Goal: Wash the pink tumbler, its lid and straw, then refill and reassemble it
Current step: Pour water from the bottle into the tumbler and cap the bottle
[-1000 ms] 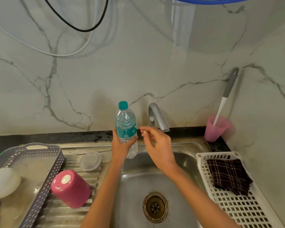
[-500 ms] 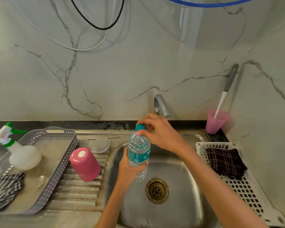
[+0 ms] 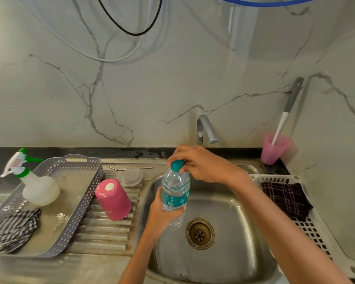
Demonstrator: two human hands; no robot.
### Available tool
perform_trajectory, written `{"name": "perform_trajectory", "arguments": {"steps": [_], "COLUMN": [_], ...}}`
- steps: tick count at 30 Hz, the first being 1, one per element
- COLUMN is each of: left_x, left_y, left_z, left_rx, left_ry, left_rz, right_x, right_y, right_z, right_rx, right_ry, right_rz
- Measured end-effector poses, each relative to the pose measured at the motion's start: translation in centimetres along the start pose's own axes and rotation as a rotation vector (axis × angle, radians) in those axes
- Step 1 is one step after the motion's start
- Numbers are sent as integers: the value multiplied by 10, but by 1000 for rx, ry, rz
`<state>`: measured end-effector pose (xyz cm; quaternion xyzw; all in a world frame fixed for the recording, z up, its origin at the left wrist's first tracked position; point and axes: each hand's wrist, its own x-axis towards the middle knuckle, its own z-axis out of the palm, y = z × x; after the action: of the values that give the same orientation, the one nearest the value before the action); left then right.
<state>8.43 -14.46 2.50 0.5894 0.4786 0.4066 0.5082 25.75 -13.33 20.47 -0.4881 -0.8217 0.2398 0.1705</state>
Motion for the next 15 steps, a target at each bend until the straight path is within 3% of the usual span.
{"name": "perform_trajectory", "arguments": {"steps": [4, 7, 11, 15], "left_x": [-4, -5, -1, 12], "left_y": [-1, -4, -6, -3], "left_z": [-6, -9, -13, -18], "left_rx": [-17, -37, -87, -99], "left_ry": [7, 29, 81, 116], "left_rz": [-31, -43, -60, -44], "right_x": [2, 6, 24, 56], "right_y": [-3, -2, 18, 63], "right_z": [-5, -3, 20, 55], "right_rx": [124, 267, 428, 521], "right_ry": [24, 167, 418, 531], "right_rz": [-53, -12, 194, 417]}}
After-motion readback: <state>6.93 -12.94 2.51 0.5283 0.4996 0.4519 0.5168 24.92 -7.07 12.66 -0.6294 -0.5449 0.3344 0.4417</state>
